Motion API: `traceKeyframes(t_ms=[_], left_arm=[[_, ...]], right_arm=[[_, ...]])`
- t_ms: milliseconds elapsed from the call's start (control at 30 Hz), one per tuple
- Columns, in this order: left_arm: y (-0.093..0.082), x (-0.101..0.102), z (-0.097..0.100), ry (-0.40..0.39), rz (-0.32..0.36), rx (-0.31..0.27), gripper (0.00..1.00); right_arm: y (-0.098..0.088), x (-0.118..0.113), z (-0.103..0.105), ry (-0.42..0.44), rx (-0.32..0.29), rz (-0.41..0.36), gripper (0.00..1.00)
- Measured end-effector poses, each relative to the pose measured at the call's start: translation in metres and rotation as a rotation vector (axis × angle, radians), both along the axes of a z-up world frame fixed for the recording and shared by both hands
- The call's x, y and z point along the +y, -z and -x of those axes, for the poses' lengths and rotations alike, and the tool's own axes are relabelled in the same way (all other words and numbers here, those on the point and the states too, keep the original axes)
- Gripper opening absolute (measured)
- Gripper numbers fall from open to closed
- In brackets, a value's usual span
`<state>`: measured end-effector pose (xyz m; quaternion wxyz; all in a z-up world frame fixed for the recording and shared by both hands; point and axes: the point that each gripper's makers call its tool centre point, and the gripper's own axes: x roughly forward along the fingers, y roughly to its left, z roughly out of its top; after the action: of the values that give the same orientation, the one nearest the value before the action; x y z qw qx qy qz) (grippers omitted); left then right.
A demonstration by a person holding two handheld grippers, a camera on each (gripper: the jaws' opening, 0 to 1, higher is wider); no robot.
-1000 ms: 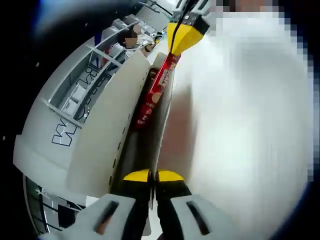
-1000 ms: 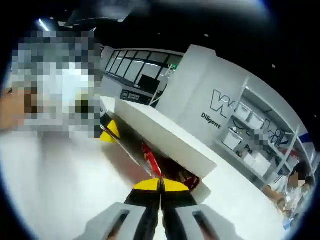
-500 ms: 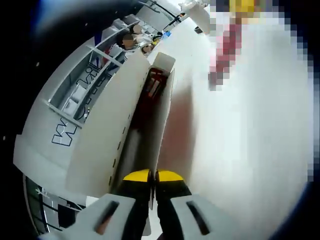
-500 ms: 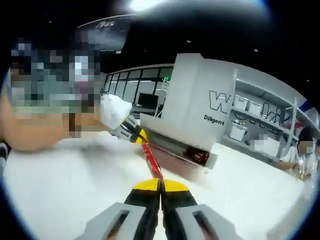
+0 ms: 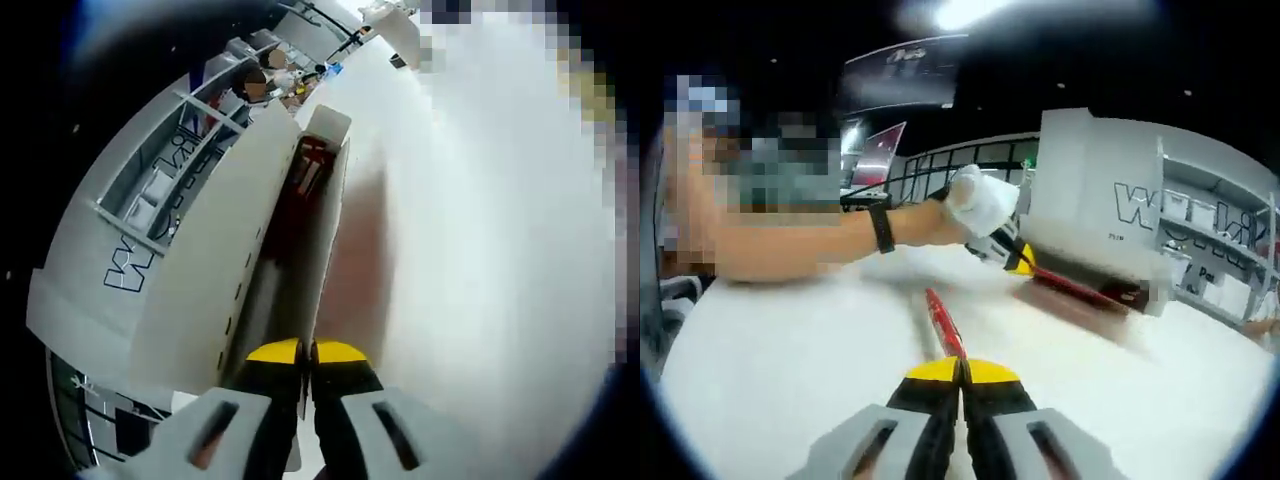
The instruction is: Tear open the coffee pouch, take out the coffee, and pour the coffee from the pouch into the cup
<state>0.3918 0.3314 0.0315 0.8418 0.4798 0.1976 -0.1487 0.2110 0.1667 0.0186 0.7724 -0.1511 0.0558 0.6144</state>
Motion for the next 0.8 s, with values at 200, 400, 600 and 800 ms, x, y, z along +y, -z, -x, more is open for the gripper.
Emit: traceKeyframes(t_ms=[200,400,600,800], left_arm=[[-0.001,0.000,0.000,-0.002,0.006,-0.001,0.06],[-0.003,-0.001,0.001,0.000,0.004,-0.003,0.06],[-0.004,-0.002,0.001,-0.001,0.008,-0.002,0.06],[-0.002,-0.002,0.001,-0.001,0.007,0.003,0.05]], right_arm=[[-0.005,-0.002,0.014,-0.067,0.099,-0.027,0.20],[-0.033,-0.019,-0.026,0.008,0.162,-0.205,0.14],[-0.018,-0.044,-0.079,0.105,0.187,-0.258,0.10],[-0.031,-0.052,-0.084,0.144,0.066,-0.302,0.10]])
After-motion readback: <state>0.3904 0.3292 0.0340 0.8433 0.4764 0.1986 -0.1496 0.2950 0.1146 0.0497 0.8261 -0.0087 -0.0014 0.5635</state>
